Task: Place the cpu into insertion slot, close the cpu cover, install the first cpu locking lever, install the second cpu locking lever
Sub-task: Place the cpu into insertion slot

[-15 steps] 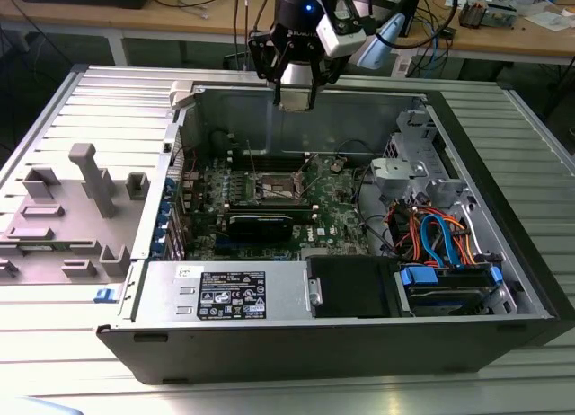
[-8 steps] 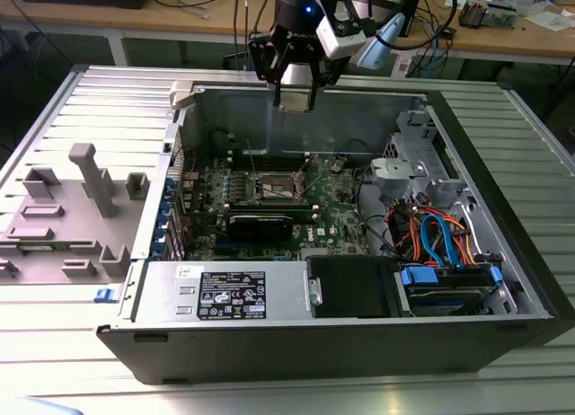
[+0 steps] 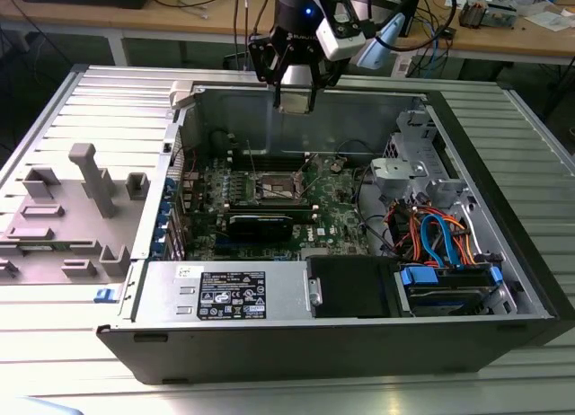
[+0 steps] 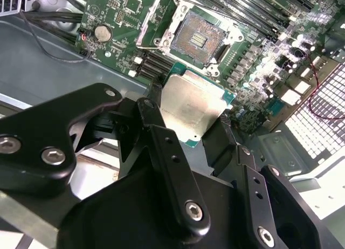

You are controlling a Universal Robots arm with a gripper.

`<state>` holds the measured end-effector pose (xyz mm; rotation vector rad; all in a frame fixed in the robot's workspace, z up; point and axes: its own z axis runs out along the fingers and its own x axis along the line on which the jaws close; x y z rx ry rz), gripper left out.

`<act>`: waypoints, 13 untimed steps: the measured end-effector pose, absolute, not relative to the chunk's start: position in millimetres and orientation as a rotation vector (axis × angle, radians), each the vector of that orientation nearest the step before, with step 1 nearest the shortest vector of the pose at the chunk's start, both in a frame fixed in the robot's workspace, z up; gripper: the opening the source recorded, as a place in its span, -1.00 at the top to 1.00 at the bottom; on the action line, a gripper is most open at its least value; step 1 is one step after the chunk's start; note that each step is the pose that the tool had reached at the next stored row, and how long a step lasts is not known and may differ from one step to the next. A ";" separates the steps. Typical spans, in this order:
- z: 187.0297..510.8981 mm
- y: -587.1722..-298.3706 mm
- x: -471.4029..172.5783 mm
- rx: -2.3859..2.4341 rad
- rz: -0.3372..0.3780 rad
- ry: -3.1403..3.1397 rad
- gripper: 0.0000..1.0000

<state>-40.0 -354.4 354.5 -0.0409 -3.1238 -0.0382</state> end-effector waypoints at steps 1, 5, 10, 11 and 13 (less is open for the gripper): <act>354.4 -354.4 -40.0 -0.041 -0.038 -3.124 -0.09; 353.2 -354.7 -40.0 -0.041 -0.037 -3.124 -0.09; 351.8 -355.6 -40.0 -0.041 -0.037 -3.124 -0.09; 351.6 -355.8 -40.0 -0.041 -0.037 -3.124 -0.09; 351.3 -356.0 -40.0 -0.041 -0.037 -3.124 -0.09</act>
